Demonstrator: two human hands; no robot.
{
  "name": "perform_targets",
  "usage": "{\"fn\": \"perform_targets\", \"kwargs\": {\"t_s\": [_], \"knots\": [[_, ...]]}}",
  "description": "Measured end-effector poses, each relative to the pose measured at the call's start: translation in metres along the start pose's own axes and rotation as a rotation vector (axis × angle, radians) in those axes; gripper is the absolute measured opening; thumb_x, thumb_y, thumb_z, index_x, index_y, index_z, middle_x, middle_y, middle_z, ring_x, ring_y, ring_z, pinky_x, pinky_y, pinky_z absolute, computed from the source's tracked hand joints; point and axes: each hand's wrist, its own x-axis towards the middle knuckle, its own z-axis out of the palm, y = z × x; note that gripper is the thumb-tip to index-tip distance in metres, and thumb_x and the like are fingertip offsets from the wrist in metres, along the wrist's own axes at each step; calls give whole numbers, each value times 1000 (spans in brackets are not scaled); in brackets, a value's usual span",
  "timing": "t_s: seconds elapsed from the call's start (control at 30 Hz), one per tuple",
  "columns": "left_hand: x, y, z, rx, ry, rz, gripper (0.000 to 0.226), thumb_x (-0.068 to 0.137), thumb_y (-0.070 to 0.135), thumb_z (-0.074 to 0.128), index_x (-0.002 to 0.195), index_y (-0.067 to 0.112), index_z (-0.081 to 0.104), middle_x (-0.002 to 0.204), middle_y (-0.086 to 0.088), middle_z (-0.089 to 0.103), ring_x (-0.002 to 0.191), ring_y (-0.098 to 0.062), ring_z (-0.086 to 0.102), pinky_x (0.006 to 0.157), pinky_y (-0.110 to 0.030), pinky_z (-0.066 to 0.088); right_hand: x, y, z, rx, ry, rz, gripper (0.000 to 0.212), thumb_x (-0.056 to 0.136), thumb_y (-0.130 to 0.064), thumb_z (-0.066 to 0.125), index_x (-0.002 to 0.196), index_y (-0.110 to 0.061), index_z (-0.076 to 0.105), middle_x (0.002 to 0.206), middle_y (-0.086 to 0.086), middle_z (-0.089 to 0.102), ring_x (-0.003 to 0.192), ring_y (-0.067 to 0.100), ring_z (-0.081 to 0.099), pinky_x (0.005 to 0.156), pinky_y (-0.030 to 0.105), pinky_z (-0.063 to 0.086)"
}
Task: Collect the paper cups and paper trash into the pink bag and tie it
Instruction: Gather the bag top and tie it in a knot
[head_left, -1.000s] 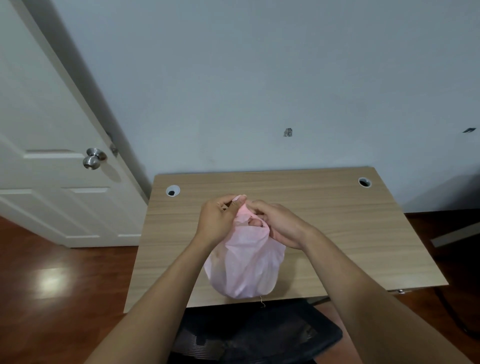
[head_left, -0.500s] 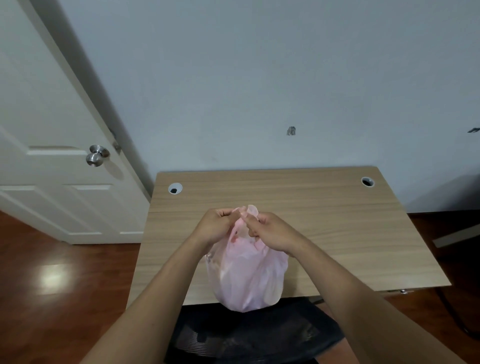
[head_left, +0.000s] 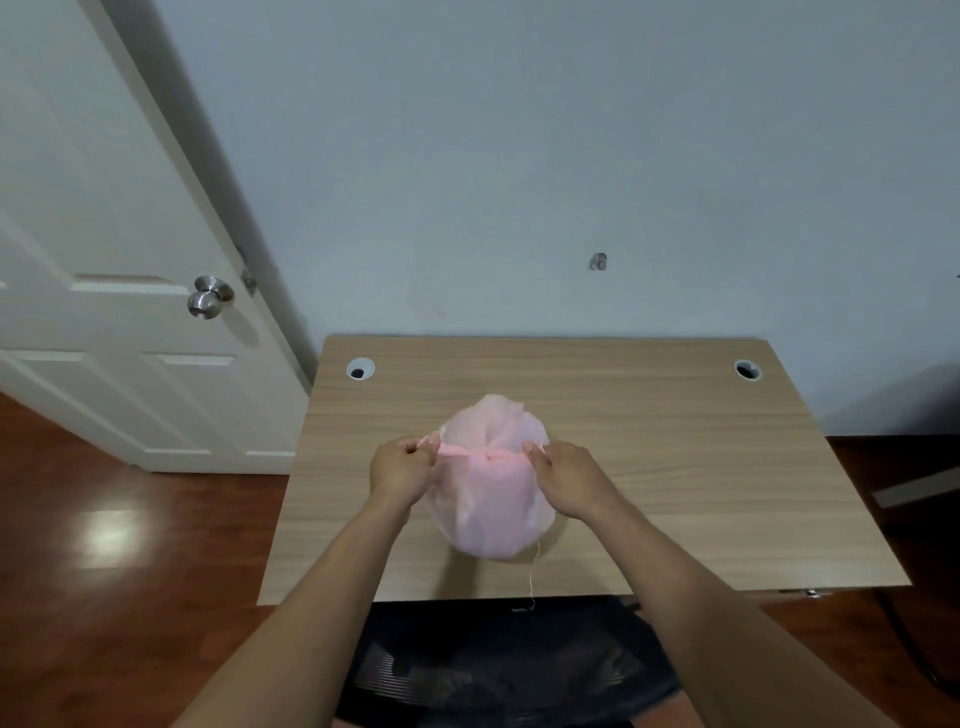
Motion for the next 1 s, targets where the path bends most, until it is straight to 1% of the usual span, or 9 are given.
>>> {"fn": "perform_targets", "kwargs": {"t_s": [0.1, 0.17, 0.3, 0.4, 0.53, 0.67, 0.83, 0.93, 1.0], "knots": [[10, -14, -16, 79, 70, -17, 42, 101, 31, 71, 67, 7, 70, 66, -4, 62, 65, -22, 52, 57, -30, 38, -3, 14, 0, 2, -58, 102, 56, 119, -43, 34, 124, -4, 74, 135, 23, 72, 123, 42, 65, 95, 40, 47], [12, -18, -19, 112, 83, -11, 43, 102, 33, 69, 69, 4, 70, 65, -5, 64, 66, -25, 55, 58, -30, 39, -3, 14, 2, -6, -51, 134, 54, 118, -46, 35, 130, -10, 73, 139, 19, 71, 127, 41, 64, 97, 40, 48], [15, -14, -20, 221, 68, 167, 45, 106, 36, 61, 71, 9, 66, 70, -7, 68, 73, -31, 63, 63, -36, 41, 2, 7, 5, -30, 85, 99, 47, 116, -48, 33, 101, -22, 69, 111, 15, 75, 109, 38, 70, 84, 40, 52], [12, -1, -25, 221, 10, 361, 42, 109, 39, 58, 74, 16, 64, 77, -3, 68, 81, -25, 66, 71, -38, 46, 7, -3, -2, 64, 242, -3, 49, 118, -39, 38, 90, -15, 71, 104, 17, 71, 102, 38, 69, 85, 40, 47], [-19, 38, -21, -147, -217, 261, 46, 115, 41, 46, 97, 2, 64, 92, -7, 80, 74, -13, 71, 60, -22, 48, 2, -28, -13, 416, 274, -77, 55, 118, -40, 42, 76, -13, 65, 89, 1, 75, 96, 25, 73, 92, 39, 51], [-32, 58, -5, -419, -318, 205, 47, 116, 43, 38, 102, 1, 54, 98, -21, 80, 71, -29, 69, 56, -29, 48, -2, -60, -23, 1075, 143, 33, 55, 117, -44, 48, 73, -11, 50, 96, 6, 83, 95, 23, 77, 95, 36, 56], [-32, 63, 4, -671, -431, 142, 31, 110, 33, 59, 113, 2, 62, 94, -20, 70, 74, -22, 67, 78, -32, 62, 2, -71, -32, 1224, 169, 56, 50, 118, -39, 48, 74, -16, 53, 69, 1, 59, 63, 20, 55, 76, 31, 46], [-35, 62, 5, -787, -511, 75, 10, 98, 8, 71, 104, 2, 76, 101, -19, 75, 87, -20, 76, 94, -32, 64, 4, -67, -35, 1279, 139, 45, 38, 116, -27, 52, 86, -9, 67, 76, 3, 61, 64, 18, 52, 76, 29, 48], [-36, 60, 7, -814, -526, 48, 16, 97, -1, 69, 109, -3, 79, 119, -25, 77, 107, -28, 78, 105, -38, 59, 4, -63, -33, 1294, 109, 39, 26, 109, -14, 55, 96, -4, 75, 78, 3, 62, 70, 18, 53, 82, 33, 46]]}}
